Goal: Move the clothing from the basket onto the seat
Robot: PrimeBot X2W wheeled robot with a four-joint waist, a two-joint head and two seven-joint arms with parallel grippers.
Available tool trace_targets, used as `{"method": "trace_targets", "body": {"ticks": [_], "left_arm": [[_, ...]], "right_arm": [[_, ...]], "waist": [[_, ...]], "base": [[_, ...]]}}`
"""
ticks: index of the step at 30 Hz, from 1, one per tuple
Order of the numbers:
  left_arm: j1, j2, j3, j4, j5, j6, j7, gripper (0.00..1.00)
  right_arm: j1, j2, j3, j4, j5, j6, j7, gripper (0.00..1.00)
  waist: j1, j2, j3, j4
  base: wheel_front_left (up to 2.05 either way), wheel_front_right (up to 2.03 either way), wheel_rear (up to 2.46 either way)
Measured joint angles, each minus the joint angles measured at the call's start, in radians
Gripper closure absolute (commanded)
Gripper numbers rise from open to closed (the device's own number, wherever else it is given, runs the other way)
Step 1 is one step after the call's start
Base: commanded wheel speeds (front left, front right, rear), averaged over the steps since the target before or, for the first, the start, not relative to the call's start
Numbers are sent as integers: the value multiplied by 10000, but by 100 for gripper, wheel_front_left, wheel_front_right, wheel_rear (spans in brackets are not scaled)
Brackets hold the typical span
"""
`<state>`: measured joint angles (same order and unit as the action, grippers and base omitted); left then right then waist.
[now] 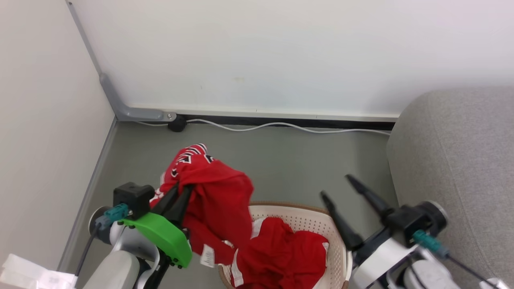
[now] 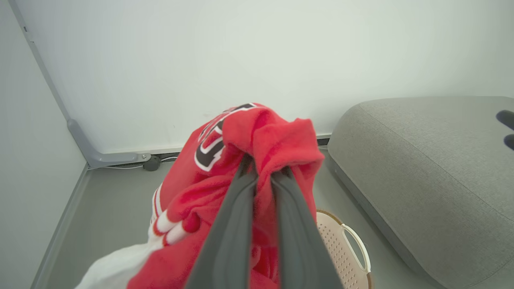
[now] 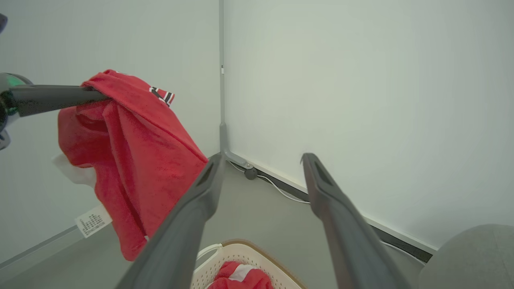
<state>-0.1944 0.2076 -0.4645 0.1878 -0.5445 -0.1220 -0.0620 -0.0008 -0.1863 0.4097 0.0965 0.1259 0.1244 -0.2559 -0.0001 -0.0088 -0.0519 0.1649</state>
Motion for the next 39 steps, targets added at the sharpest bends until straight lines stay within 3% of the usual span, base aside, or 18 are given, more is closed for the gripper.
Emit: {"method": "trace_targets", "body": {"ticks": [8, 16, 28, 29, 35, 36, 37, 38, 39], "left_arm": [[38, 6, -698, -928, 0, -10, 443, 100], [287, -10, -1687, -1756, 35, -13, 890, 100], [310, -27, -2679, -2834, 36, -21, 1225, 100], [313, -25, -2725, -2924, -8, -21, 1225, 100], [452, -13, -2721, -3198, -282, -21, 1298, 100], [503, 8, -2704, -3231, -318, -21, 1281, 95], [537, 17, -2685, -3248, -324, -21, 1267, 68], [568, 15, -2633, -3260, -362, -21, 1210, 51], [591, 25, -2587, -3269, -391, -21, 1183, 7]], "right_arm": [[-347, -58, 2667, -2, 4, 4, 2, 0], [-1233, -416, 3394, -4, 169, 4, 23, 0], [-1377, -667, 3616, 426, 757, 4, 205, 0], [-1378, -679, 3666, 476, 872, 4, 238, 100], [-1401, -577, 3841, 533, 1475, 6, 326, 100], [-1403, -554, 3795, 533, 1603, 6, 324, 100], [-1403, -514, 3689, 531, 1747, 6, 324, 100], [-1404, -487, 3574, 522, 1873, 6, 322, 100], [-1406, -483, 3469, 500, 1935, 6, 322, 100]], "waist": [[0, 0, -325, -207], [0, 0, -311, -271], [1, 0, -234, -248], [1, 0, -226, -249], [1, 0, -165, -341], [1, 0, -151, -385], [1, 0, -138, -434], [1, 0, -125, -490], [1, 0, -112, -554]], "base": [[0, 0, 0], [0, 0, 0], [0, 0, 0], [0, 0, 0], [0, 0, 0], [0, 0, 0], [0, 0, 0], [0, 0, 0], [0, 0, 0]]}}
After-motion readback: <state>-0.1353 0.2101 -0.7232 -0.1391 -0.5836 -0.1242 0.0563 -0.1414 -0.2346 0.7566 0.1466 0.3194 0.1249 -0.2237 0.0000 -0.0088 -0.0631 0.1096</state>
